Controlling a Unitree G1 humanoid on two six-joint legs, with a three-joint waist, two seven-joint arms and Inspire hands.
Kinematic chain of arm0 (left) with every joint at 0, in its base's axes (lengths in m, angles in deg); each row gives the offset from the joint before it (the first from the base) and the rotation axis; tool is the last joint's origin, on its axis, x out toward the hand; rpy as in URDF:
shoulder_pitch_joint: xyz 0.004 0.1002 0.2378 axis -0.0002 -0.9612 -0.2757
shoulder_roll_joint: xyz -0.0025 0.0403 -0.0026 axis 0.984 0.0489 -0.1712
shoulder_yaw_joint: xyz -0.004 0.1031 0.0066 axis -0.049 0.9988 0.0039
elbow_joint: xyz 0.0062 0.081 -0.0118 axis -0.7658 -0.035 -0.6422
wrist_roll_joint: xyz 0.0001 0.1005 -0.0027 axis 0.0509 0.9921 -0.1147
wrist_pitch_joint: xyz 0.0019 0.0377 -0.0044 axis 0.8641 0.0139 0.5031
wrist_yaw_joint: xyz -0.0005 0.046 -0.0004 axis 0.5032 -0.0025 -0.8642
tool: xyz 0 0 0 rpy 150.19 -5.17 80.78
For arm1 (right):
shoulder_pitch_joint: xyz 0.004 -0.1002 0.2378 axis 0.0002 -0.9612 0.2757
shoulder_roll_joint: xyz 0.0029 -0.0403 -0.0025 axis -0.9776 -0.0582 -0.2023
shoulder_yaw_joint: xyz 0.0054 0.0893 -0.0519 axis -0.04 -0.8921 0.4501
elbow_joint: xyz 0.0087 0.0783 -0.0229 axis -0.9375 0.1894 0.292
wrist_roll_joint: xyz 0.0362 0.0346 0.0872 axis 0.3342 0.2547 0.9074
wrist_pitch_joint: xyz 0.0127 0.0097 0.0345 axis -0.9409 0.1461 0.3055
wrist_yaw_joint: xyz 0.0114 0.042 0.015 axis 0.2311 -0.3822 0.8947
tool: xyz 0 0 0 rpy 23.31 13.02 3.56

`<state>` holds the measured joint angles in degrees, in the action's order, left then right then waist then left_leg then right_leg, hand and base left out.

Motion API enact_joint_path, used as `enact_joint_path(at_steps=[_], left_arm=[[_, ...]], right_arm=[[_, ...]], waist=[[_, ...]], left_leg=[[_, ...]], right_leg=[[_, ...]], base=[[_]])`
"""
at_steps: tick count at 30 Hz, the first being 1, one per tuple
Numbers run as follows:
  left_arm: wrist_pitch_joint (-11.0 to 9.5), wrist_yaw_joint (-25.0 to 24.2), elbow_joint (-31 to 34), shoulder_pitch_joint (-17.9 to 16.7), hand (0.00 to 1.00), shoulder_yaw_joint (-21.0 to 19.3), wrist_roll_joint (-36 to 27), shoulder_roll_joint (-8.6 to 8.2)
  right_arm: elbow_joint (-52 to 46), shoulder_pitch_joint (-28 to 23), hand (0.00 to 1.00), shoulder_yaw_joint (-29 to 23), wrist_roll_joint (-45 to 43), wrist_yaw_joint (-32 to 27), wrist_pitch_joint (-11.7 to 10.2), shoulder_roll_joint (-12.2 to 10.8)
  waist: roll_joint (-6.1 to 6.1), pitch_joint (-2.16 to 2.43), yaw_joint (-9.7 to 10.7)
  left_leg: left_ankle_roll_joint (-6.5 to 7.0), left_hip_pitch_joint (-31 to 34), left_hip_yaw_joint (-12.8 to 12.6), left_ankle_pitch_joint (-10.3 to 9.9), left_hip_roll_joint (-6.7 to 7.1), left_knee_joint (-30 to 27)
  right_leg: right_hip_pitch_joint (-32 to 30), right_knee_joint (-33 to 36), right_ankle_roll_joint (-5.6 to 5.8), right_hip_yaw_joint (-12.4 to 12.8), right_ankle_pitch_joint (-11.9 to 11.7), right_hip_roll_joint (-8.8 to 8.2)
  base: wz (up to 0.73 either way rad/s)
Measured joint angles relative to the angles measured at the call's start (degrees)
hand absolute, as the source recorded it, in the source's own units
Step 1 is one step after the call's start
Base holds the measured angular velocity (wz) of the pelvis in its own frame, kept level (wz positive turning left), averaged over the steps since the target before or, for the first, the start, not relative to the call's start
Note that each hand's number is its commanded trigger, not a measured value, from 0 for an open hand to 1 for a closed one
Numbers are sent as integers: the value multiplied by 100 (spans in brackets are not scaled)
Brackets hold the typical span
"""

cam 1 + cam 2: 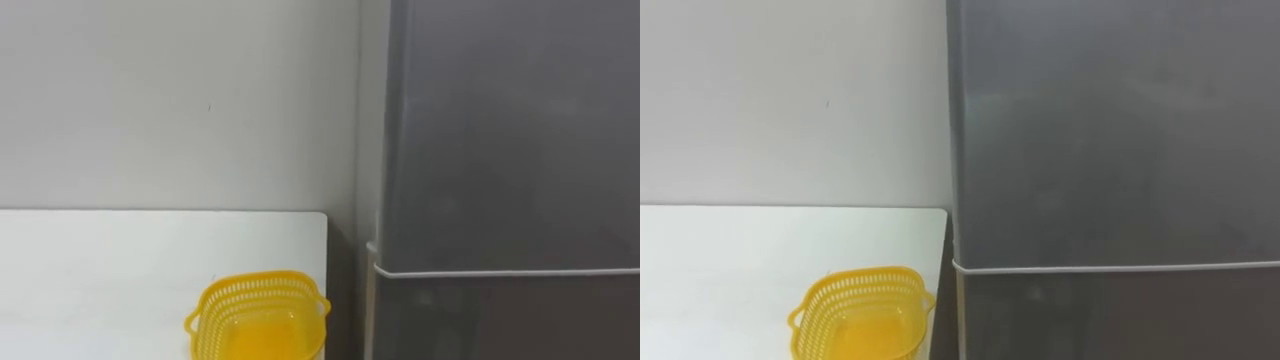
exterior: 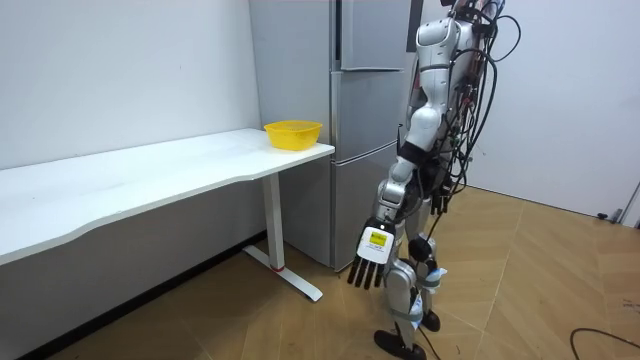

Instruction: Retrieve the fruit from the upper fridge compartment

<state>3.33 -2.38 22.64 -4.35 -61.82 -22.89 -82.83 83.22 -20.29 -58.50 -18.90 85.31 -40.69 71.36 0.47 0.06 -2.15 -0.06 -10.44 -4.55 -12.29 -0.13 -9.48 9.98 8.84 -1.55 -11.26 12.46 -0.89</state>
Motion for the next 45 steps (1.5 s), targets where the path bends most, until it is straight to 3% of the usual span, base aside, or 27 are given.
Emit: enact_joint_path(at_steps=[3, 7, 10, 18, 22, 24, 30, 34, 38, 40, 41, 45], left_arm=[[-202, 350, 248, 14, 0, -207, -588, -8], [-392, 813, 620, 83, 0, -386, -765, -8], [-497, 1354, 1277, 83, 0, -465, -777, -2], [-1200, 2604, 3396, 130, 0, -586, -765, 16], [-1358, 3117, 4402, 72, 0, -583, -767, -4], [-1582, 3306, 5019, 68, 0, -589, -712, -4], [-1714, 3258, 6725, 58, 0, -590, -625, 63], [-1718, 2991, 7412, 85, 0, -443, -606, 68], [-1684, 2335, 7951, 117, 0, -268, -668, 68], [-1685, 2012, 8282, 141, 0, -202, -712, 71], [-1685, 1770, 8422, 203, 0, -179, -728, 72], [-1643, 837, 8926, 430, 0, 262, -948, 182]], right_arm=[[-30, -17, 0, -177, -27, -67, -49, 20], [-58, -84, 0, -317, -193, -132, -183, 25], [-118, -95, 0, -339, -204, -205, -231, 40], [-375, -207, 0, -404, -317, -428, -483, 29], [-466, -310, 0, -470, -402, -425, -548, 10], [-480, -416, 0, -507, -406, -425, -635, 5], [-495, -500, 0, -503, -401, -180, -661, -13], [-378, -501, 0, -490, -393, -71, -658, -24], [-358, -482, 0, -487, -451, 32, -654, -74], [-349, -453, 0, -490, -471, 92, -644, -77], [-349, -464, 0, -494, -486, 146, -643, -77], [-228, -370, 0, -488, -469, 292, -605, -77]], waist=[[-41, 2, -51], [-121, 30, -127], [-127, 36, -131], [-149, 41, -150], [-153, 41, -137], [-160, 45, -164], [-175, 43, -148], [-177, 36, -90], [-174, 23, -41], [-161, -4, 22], [-121, -46, 46], [-87, -52, 139]], left_leg=[[0, -16, -2, 0, -1, 10], [0, 3, -15, -1, -2, 12], [0, 31, 0, -1, -4, 14], [1, 83, 14, -1, 3, 13], [8, 57, 15, -5, -1, 12], [8, 26, 14, -5, -1, 12], [8, 85, 14, -5, -1, 4], [8, 84, 21, -5, -1, -8], [8, 110, 17, -5, -8, -16], [8, 137, 18, -4, -4, -17], [8, 131, 11, -4, -4, -17], [8, 166, 1, -4, -5, -17]], right_leg=[[-2, 2, -1, 7, 0, 0], [-18, 4, -1, 13, 1, 1], [-39, 17, -3, 7, 0, 4], [-101, 90, 0, 4, 2, -5], [-109, 91, 0, 16, 2, -1], [-101, 103, -1, 28, 2, -3], [-159, 112, -1, 31, 2, -4], [-135, 100, -2, 17, 1, -5], [-165, 100, -4, 26, 3, 1], [-187, 104, -4, 24, 3, 1], [-185, 104, -4, 38, 3, 2], [-201, 84, -3, 26, 3, 2]], base=[[-3], [0], [4], [0], [0], [-4], [0], [0], [0], [2], [0], [0]])
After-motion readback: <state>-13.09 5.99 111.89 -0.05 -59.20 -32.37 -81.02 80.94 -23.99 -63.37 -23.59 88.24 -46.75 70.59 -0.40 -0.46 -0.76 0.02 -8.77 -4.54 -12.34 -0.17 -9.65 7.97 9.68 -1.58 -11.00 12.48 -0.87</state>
